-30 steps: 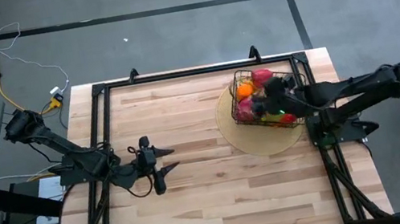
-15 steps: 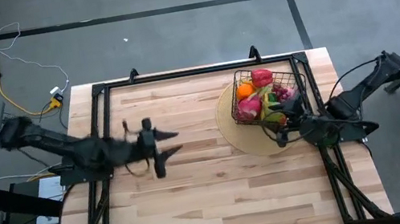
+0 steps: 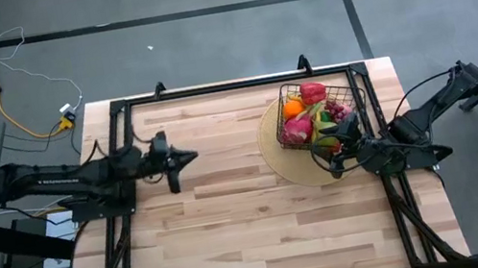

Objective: Build produce basket
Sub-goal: Return to Home Position

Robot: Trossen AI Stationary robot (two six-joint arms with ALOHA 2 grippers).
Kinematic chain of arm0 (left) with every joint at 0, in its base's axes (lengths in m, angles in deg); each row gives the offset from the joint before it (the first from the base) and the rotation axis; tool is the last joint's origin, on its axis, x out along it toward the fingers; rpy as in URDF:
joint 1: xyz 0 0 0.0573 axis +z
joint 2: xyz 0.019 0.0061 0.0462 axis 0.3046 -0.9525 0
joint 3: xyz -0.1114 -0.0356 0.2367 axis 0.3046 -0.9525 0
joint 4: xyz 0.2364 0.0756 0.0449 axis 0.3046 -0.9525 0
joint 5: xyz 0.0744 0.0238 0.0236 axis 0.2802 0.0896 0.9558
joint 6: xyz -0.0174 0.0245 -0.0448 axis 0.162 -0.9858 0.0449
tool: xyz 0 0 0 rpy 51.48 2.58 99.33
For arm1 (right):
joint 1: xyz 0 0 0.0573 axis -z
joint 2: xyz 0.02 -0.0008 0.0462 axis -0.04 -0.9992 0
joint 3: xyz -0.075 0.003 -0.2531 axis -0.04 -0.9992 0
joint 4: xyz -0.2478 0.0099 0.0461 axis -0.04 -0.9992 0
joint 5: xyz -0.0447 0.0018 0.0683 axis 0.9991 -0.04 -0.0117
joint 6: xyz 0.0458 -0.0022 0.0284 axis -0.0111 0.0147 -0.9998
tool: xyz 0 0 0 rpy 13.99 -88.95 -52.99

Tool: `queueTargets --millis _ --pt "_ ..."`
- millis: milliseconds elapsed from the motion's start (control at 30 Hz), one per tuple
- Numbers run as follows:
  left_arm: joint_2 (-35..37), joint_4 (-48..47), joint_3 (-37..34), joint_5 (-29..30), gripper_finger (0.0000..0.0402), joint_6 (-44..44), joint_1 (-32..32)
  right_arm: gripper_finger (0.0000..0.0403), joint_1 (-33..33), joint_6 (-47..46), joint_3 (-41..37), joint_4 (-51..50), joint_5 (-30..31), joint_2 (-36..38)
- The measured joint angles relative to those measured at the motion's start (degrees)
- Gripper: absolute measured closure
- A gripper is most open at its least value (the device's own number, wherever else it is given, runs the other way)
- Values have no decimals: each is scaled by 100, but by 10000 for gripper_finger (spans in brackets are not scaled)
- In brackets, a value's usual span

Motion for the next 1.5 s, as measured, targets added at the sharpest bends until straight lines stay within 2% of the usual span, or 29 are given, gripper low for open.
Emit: queueTargets --millis 100,200,400,533,667,833,967,1067,1267,1367,1500 --pt "641 119 -630 76 399 259 -292 98 -2 110 0 0 -27 1" --pt "1251 95 -1025 393 400 376 -600 98 -2 111 0 2 -38 2" --pt "2133 -316 -1113 568 401 137 -1177 98 -1 -9 0 2 -95 2" --pt "2618 -856 -1113 798 401 -118 -1467 98 -2 6 0 2 -358 2" --pt "3153 -1310 -1113 758 401 -237 -1567 98 0 52 0 -2 -576 2" --pt "3709 -2121 -1137 699 401 -178 -1569 98 1 30 0 -77 -571 1" --pt "4168 -1971 -1518 484 401 -169 -1569 98 2 7 0 -127 -506 2" --pt "4212 -1408 -1643 86 401 -337 -1569 98 2 8 0 -174 -511 4" --pt "4162 -1093 -1791 83 401 -422 -1559 98 2 114 0 -212 -538 13" --pt "4153 -1099 -1795 172 401 -422 -1559 101 2 400 -2 -319 -335 36" --pt "4145 -1081 -1795 234 401 -94 -1559 139 2 281 -4 -719 -65 286"
